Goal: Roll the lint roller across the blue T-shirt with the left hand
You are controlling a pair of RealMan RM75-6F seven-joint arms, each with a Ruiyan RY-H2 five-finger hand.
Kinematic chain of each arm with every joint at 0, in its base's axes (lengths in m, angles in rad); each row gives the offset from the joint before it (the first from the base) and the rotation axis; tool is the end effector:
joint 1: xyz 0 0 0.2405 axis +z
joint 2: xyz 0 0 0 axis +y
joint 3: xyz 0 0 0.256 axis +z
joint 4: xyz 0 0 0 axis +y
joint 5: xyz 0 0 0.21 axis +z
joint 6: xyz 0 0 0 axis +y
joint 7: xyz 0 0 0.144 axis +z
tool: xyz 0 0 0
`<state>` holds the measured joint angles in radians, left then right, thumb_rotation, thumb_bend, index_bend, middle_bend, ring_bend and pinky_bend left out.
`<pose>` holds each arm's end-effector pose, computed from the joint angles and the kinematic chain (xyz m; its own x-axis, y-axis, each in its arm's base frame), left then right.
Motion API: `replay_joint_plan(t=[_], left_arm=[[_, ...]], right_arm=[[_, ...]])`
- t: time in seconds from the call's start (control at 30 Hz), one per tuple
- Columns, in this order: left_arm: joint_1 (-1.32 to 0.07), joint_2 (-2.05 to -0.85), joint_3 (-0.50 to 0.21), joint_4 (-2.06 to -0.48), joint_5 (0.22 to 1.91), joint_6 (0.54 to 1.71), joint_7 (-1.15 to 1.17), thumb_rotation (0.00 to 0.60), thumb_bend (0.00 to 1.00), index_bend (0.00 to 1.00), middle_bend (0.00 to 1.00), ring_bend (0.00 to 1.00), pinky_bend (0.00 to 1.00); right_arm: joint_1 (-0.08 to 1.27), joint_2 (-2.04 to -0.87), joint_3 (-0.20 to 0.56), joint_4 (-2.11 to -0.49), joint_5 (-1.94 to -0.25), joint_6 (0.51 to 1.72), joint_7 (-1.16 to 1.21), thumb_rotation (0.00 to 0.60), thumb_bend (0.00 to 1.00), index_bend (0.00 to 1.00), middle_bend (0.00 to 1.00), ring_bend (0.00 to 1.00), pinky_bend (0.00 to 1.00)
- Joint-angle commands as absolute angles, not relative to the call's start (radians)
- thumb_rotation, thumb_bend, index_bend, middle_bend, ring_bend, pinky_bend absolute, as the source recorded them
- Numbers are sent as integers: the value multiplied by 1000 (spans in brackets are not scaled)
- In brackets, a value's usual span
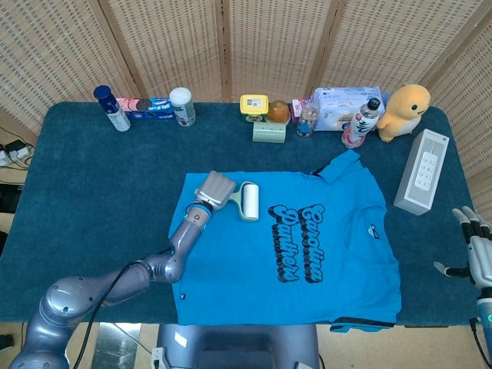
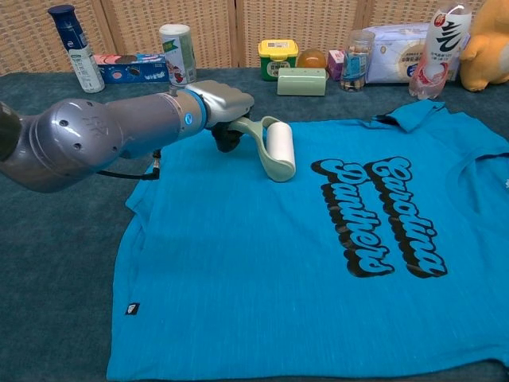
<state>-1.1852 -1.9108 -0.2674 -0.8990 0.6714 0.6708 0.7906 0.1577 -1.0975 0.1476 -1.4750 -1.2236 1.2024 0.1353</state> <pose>-0.0571 0.4303 -0.1064 0.7506 0.2212 0.6227 0.6462 -0.4429 -0.6216 -0.3673 -0.2231 0.1803 0.3232 -0.0981 0.9412 -0.9121 0.2328 0.3374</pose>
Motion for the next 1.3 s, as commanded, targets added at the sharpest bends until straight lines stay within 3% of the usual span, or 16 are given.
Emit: replay_joint_plan(t=[0.03, 0.67, 1.1, 1.17, 1.2, 1.3], left_arm=[[-1164, -1878, -248, -942, 644, 694, 809, 600, 649, 939, 883, 843, 997], [-1066, -1678, -136, -1125, 576, 768, 836, 600, 637, 938, 883, 843, 997], [-1018, -1594, -118, -1177, 624, 772, 741, 600, 600, 938, 883, 826, 966], [-1011, -1578, -119, -1189, 662, 759, 702, 600, 537, 872, 824, 739, 911], [-1007, -1567, -115, -1197, 681, 743, 684, 600, 483, 751, 719, 629, 840], [-1006, -1526, -100, -1227, 688, 683, 655, 600, 317, 227, 229, 194, 520]], right_arm=[[158, -1098, 147, -1476, -1224, 1202, 133, 600, 0, 25, 0, 0, 0], [159, -1102, 141, -1486, -1223, 1204, 105, 600, 0, 25, 0, 0, 0], [161, -1108, 135, -1494, -1224, 1205, 83, 600, 0, 25, 0, 0, 0], [161, -1108, 134, -1495, -1225, 1205, 82, 600, 0, 25, 0, 0, 0], [161, -1108, 134, -1495, -1226, 1205, 82, 600, 0, 25, 0, 0, 0], [161, -1107, 133, -1496, -1228, 1206, 82, 600, 0, 25, 0, 0, 0]])
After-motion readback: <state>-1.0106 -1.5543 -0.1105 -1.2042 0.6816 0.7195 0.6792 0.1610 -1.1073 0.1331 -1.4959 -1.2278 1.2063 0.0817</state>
